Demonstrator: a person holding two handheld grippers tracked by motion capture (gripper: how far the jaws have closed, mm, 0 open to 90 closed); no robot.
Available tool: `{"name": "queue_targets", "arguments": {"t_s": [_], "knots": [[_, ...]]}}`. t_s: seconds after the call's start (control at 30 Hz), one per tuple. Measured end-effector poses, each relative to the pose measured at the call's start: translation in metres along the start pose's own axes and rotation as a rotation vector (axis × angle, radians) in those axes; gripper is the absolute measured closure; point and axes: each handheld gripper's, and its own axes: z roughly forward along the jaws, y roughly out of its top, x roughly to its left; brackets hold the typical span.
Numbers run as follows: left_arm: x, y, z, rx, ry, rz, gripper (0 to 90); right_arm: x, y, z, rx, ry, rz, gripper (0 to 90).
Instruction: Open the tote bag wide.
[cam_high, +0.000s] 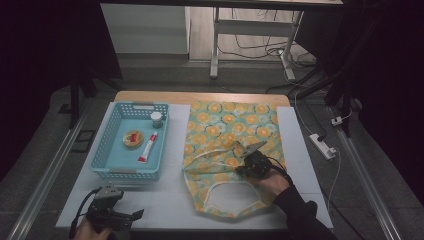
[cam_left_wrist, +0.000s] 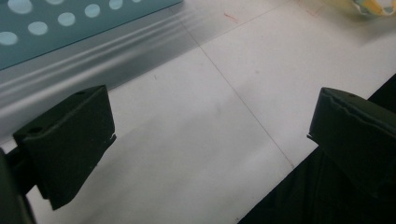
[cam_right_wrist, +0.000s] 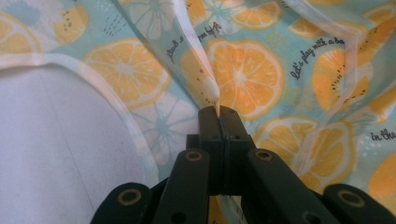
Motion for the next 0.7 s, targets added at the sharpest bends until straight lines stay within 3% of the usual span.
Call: {"name": "queue_targets", "arguments": {"t_s": [0.17, 0.7], "knots": [[0.000, 0.000, 0.000, -0.003, -0.004, -0.004, 0.3, -0.002, 0.005, -0.009, -0.054, 0.008, 0.027, 90.0], [0.002, -0.001, -0.001, -0.011, -0.012, -0.011, 0.3, -0.004, 0.019, -0.031, -0.155, 0.016, 0.076, 90.0]]}}
